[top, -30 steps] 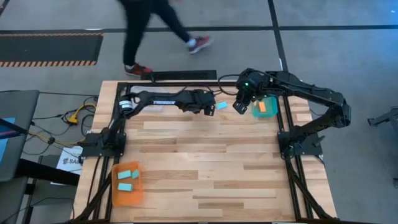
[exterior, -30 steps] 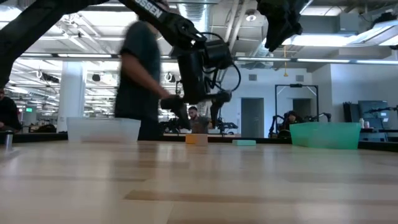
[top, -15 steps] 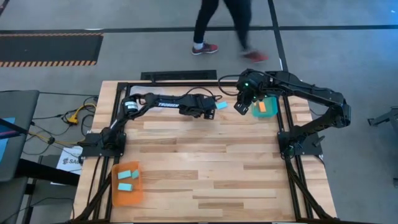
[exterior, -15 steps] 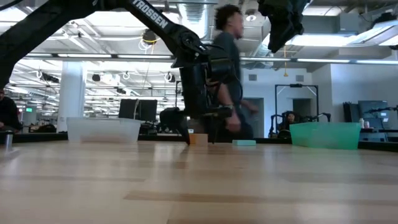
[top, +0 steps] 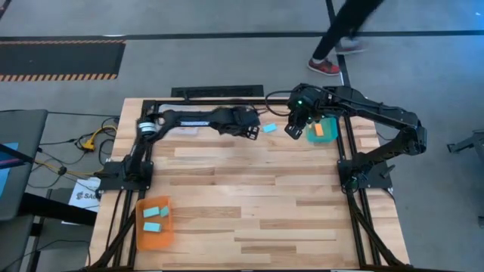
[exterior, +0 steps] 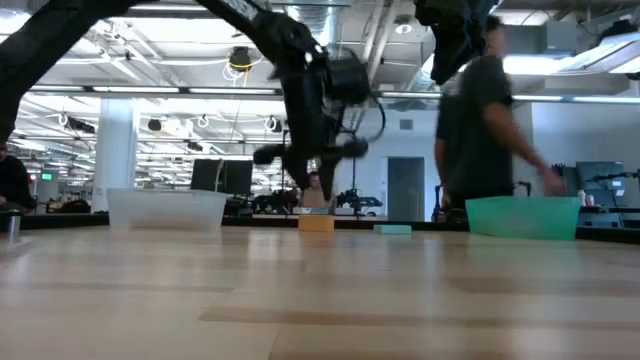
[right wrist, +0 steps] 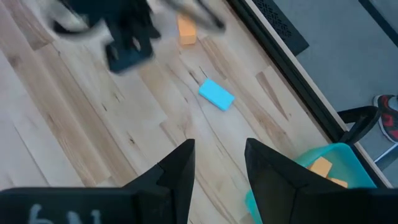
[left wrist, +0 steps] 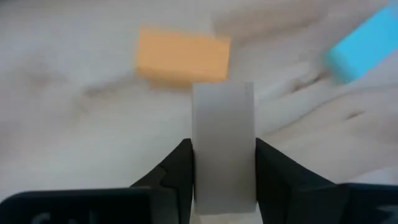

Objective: Sort & place blocks by color
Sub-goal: Put the brown block into the transparent bin

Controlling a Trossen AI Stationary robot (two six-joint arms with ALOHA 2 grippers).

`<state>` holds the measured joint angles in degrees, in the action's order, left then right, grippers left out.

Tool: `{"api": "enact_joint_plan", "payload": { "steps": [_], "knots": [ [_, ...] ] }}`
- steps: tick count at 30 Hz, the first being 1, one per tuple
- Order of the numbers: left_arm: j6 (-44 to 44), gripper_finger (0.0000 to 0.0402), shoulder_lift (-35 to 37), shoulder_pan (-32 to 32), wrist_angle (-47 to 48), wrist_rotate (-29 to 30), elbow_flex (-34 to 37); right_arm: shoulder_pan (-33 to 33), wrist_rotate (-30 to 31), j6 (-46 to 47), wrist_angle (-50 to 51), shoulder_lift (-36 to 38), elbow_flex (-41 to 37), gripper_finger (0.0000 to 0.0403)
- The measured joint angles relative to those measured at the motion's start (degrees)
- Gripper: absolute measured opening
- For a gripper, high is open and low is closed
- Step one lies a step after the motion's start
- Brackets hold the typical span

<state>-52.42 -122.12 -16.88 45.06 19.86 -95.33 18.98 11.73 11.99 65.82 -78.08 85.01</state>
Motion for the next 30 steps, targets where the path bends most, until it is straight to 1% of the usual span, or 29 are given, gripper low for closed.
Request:
{"api": "enact_joint_plan", "payload": {
  "steps": [2,5,8,9,11,13,18,20,22,24,27,29,30],
  "knots": [
    [2.15,0.0099,3.43,0.09,0.97,0.95,0.01,0.00,0.02,0.00,0.00,0.00,0.00,0.0163],
    [5.52,0.0099,9.51,0.56,4.75,4.48,-0.04,0.00,0.02,0.00,-0.09,0.00,0.00,0.0163],
    [6.59,0.0099,14.87,-0.29,10.59,10.20,-0.06,0.00,0.07,-0.02,-0.99,0.00,0.00,0.0163],
    [6.95,0.0099,16.32,-1.19,12.22,12.51,-0.09,0.00,0.07,0.00,-1.33,0.00,0.00,0.0163],
    [7.97,0.0099,18.52,-3.56,15.54,14.85,-0.09,0.00,0.07,0.00,-2.29,0.00,0.00,0.0163],
    [9.15,0.0099,20.36,-6.31,17.94,15.29,-0.09,0.00,0.04,0.00,-2.71,0.00,0.00,0.0163],
    [13.26,0.0099,21.82,-12.31,25.00,16.46,1.05,-0.20,-0.02,0.24,-2.82,0.01,0.00,0.0163],
    [14.60,0.0099,22.95,-15.29,25.60,15.64,3.97,-0.31,-0.04,0.65,-2.75,0.00,0.00,0.0163],
    [15.91,0.0099,25.11,-18.22,24.34,12.97,8.77,-0.85,-0.04,1.50,-2.67,0.02,0.00,0.0163],
    [17.28,0.0099,27.95,-20.78,20.69,10.65,14.53,-1.33,-0.04,1.55,-2.67,0.02,0.00,0.0163],
    [17.88,0.0099,32.33,-24.48,15.04,5.61,23.01,-2.20,0.00,1.69,-2.76,0.02,0.00,0.0163],
    [17.52,0.0099,34.59,-27.29,10.80,1.84,27.56,-2.23,0.00,1.70,-3.23,0.02,0.00,0.0163],
    [17.19,0.0099,35.41,-28.48,10.02,0.89,29.41,-2.23,0.00,1.72,-3.55,0.02,0.00,0.0163]
  ]
}}
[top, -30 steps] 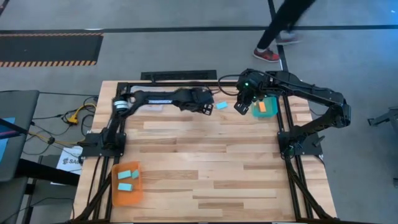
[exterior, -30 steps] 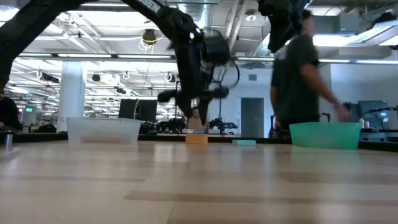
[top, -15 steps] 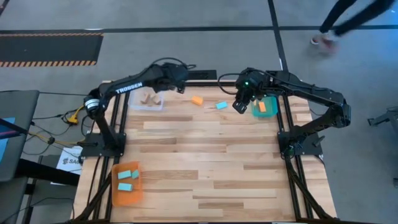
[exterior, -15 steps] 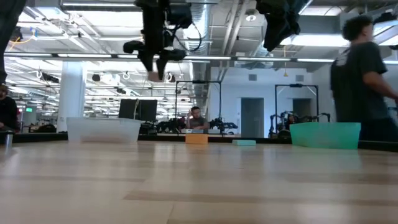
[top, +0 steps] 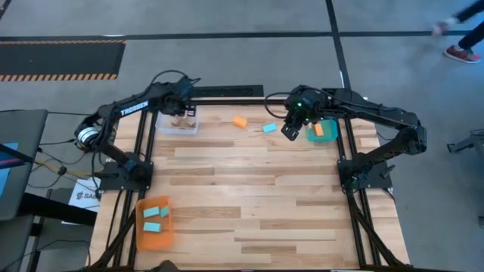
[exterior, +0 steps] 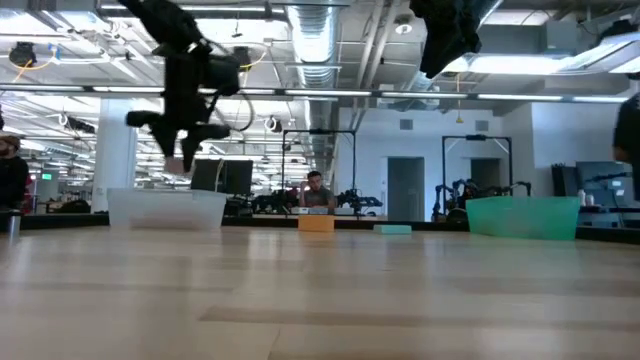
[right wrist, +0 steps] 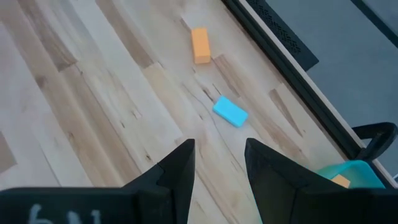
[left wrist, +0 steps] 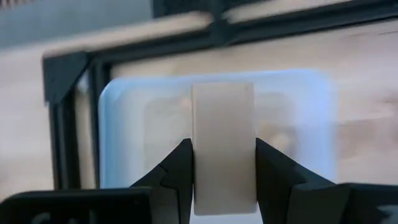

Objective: Sort & place blocks by color
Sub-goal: Put the brown block into the transparent bin

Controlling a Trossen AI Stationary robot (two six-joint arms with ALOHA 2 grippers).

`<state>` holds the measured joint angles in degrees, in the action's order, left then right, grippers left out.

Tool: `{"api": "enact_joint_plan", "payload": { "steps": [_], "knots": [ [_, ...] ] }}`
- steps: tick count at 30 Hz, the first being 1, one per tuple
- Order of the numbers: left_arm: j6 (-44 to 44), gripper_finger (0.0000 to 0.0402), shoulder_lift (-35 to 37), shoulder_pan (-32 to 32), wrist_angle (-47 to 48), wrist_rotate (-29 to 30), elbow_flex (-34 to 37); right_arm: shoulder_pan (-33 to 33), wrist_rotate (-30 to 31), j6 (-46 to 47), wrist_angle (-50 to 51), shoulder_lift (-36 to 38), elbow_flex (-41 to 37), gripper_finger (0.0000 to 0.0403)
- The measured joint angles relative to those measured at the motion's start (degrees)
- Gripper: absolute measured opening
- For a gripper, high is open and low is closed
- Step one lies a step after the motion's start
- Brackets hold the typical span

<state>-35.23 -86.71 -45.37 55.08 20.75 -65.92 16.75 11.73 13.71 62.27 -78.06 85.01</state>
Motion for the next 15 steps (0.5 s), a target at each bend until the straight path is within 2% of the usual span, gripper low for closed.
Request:
{"api": "enact_joint_plan", "payload": {
  "steps": [4,8,10,12,15],
  "knots": [
    [-0.86,0.0099,1.70,-4.92,-0.39,-1.83,4.72,0.21,0.06,1.54,-0.48,0.00,0.02,0.0163],
    [0.04,0.0099,1.65,-9.31,-0.64,-5.42,6.35,0.05,0.09,1.99,-0.56,0.00,0.00,0.0163],
    [1.16,0.0101,1.43,-10.55,-0.92,-5.02,6.37,0.07,0.09,2.77,-0.54,0.00,0.00,0.0163],
    [2.37,0.0132,1.37,-11.71,-0.64,-3.47,6.37,0.04,0.07,3.28,-0.54,0.00,0.00,0.0163],
    [3.04,0.0204,1.37,-11.97,-1.16,-2.98,6.35,-0.27,0.10,4.08,-0.57,0.00,0.00,0.0163]
  ]
}}
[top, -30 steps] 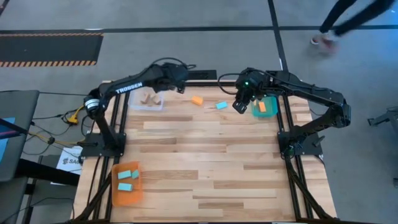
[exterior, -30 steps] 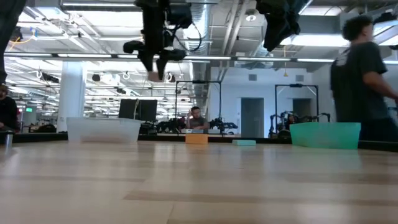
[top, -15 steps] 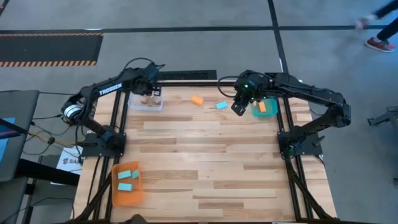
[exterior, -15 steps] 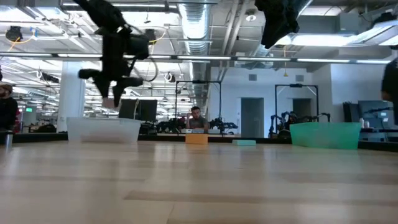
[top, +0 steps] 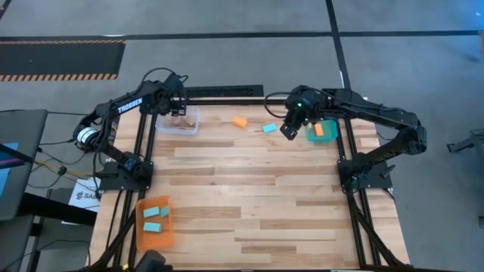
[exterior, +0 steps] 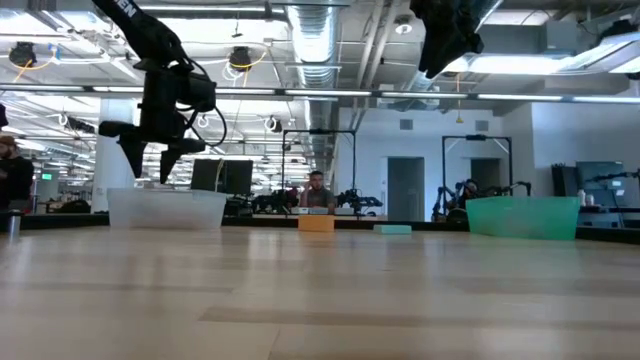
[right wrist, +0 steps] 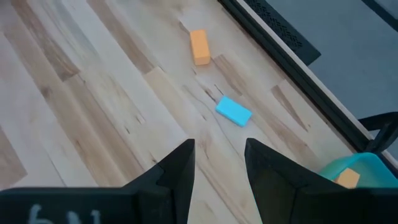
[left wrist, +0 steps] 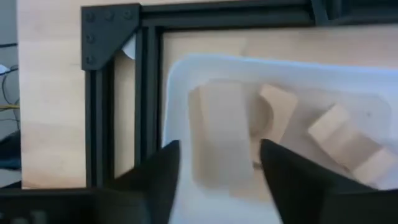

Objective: Sort & place blocks by color
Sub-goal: Put the brown block into the transparent bin, then put the orange block into the light blue bin

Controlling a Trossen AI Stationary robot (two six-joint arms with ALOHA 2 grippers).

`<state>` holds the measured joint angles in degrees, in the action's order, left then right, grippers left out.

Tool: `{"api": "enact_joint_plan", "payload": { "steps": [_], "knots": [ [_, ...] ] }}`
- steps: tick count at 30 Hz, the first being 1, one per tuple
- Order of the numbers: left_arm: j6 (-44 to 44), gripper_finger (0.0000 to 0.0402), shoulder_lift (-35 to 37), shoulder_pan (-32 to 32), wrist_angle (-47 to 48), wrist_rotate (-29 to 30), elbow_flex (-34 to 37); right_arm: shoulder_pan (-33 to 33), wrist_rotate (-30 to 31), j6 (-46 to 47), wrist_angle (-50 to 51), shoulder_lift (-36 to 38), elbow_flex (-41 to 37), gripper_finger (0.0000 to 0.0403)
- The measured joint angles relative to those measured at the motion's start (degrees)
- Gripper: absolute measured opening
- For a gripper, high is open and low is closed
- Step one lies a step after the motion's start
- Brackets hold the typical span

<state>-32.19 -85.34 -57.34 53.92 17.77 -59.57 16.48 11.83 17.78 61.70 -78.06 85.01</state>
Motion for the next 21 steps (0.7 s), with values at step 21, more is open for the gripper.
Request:
{"api": "enact_joint_plan", "payload": {
  "steps": [21],
  "knots": [
    [3.26,0.0324,2.58,7.17,-2.79,-4.88,0.00,0.03,-0.01,0.35,-0.82,0.00,0.00,0.0163]
  ]
}}
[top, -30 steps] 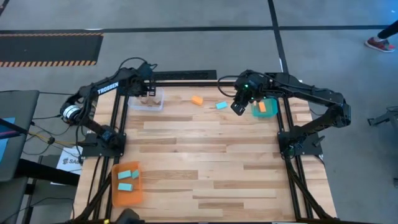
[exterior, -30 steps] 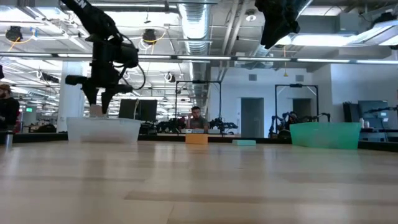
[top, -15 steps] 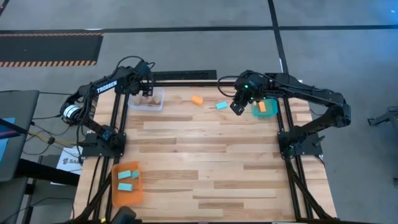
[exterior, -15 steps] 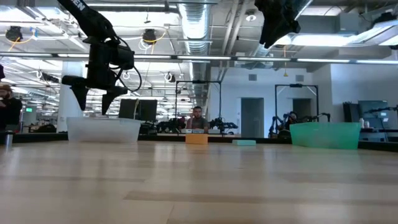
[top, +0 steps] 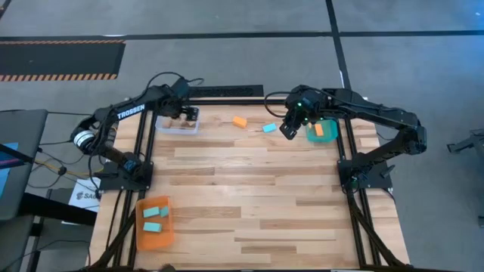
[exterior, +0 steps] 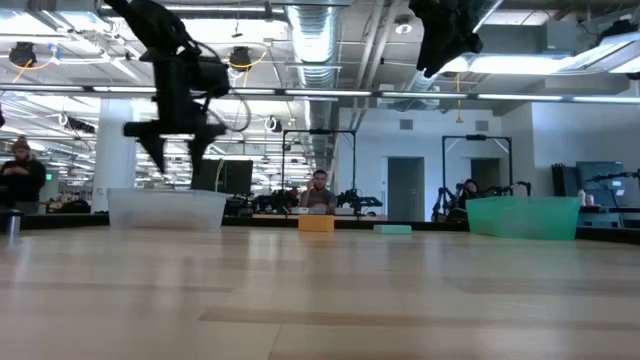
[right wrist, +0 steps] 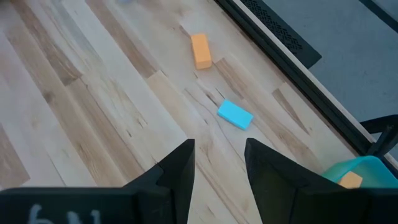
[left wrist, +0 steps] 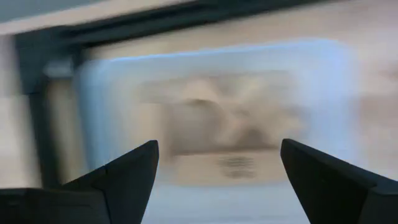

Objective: Sort & place blocks by color
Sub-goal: Put the orange block into the light blue bin

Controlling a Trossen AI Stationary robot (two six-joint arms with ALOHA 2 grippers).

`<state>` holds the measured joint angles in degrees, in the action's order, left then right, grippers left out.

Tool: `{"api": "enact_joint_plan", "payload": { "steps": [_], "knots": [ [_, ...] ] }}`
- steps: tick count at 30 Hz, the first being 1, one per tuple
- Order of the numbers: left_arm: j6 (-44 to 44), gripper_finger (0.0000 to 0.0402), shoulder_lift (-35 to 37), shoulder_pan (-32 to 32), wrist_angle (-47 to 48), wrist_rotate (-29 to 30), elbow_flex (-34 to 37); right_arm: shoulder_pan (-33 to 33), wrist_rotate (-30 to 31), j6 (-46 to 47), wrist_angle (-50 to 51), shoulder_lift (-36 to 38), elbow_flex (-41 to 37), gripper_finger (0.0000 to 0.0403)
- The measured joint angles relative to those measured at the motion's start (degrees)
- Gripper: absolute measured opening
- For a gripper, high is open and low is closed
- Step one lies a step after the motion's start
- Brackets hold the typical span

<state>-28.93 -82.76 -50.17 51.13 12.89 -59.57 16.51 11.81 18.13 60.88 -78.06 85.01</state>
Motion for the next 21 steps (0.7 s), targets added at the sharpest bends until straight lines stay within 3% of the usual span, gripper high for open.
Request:
{"api": "enact_joint_plan", "payload": {
  "steps": [3,8,12,17,21],
  "knots": [
    [0.72,0.0320,-0.02,5.20,-5.05,-6.66,0.00,0.00,0.00,0.00,0.02,0.00,0.00,0.0163],
    [2.61,0.0309,-0.22,16.14,-21.54,-12.27,0.00,0.00,0.00,0.00,0.37,0.00,0.00,0.0163],
    [11.93,0.0296,-3.22,20.92,-32.32,-18.11,-0.40,-0.04,0.00,-0.01,0.60,0.00,0.00,0.0163],
    [27.65,0.0281,-12.22,20.09,-24.55,-24.07,-9.13,-0.02,-0.11,0.23,0.63,0.00,0.00,0.0163],
    [47.83,0.0279,-21.14,19.67,-15.84,-25.22,-19.78,-0.44,-0.15,1.75,1.34,0.00,0.01,0.0163]
  ]
}}
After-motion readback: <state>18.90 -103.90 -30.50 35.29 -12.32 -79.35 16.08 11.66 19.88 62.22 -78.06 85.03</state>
